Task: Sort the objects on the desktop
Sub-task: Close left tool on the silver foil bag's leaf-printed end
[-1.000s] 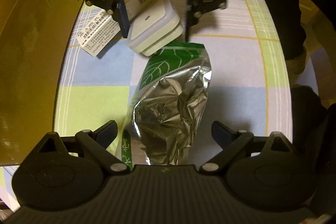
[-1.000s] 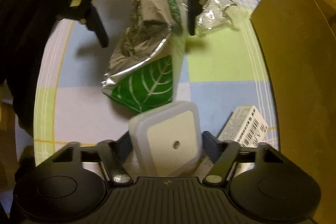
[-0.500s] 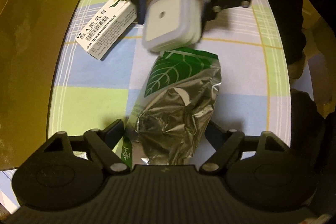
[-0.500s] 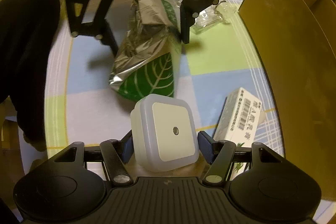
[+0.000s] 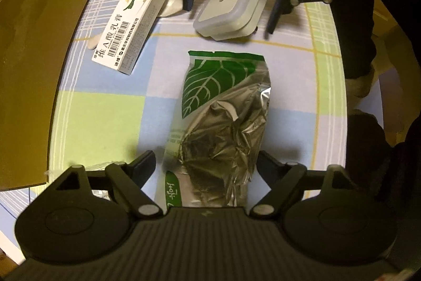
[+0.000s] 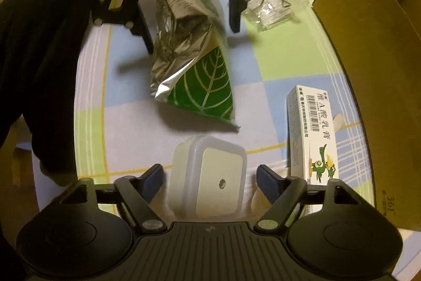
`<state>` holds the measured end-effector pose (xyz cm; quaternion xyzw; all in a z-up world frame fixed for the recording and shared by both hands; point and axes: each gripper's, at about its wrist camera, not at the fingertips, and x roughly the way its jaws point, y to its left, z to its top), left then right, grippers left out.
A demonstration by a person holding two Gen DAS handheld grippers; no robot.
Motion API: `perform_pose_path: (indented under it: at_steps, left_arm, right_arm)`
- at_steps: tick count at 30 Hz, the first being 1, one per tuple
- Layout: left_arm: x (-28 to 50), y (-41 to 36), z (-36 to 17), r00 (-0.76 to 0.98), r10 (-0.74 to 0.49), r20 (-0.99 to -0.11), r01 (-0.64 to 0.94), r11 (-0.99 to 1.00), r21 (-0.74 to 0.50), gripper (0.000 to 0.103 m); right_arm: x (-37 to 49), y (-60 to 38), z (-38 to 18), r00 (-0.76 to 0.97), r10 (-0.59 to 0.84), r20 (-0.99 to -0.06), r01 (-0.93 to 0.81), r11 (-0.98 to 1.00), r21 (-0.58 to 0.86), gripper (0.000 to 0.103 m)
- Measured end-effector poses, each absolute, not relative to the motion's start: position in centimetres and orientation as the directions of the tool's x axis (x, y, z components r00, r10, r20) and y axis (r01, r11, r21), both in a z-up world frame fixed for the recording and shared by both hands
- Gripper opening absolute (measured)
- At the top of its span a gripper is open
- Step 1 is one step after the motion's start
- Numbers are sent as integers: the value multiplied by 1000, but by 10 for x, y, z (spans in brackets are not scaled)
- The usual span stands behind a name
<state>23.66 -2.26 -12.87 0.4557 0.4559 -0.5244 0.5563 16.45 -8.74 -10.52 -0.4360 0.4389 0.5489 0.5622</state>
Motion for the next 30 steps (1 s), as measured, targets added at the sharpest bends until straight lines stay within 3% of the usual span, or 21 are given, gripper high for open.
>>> perform_pose_path:
  at_steps: [12,17,19,24,30]
  left_arm:
    - [241,-29,-148,13,-165,-986,999,53,5,77]
    - [245,-28,-144,9,-183,-983,996,86,-7,54]
    - [244,-28,-142,9,-180,-984,996,84,-6,51]
    - [239,-33,-146,24,-156,-987,998,68,13,53]
    - [238,-41,-157,25,-141,-990,999,47,19,72]
  right_arm:
    - [181,-93,-108,-35,256,-966,-987,143,73,77]
    - [180,-94,-104,-27,251,-968,-986,150,66,76]
    - [179,-96,-101,-23,250,-968,-986,155,64,76]
    - [182,-101,-97,-46,257,-965,-981,172,93,76]
    - [191,-103,-98,-67,257,-964,-975,189,118,76]
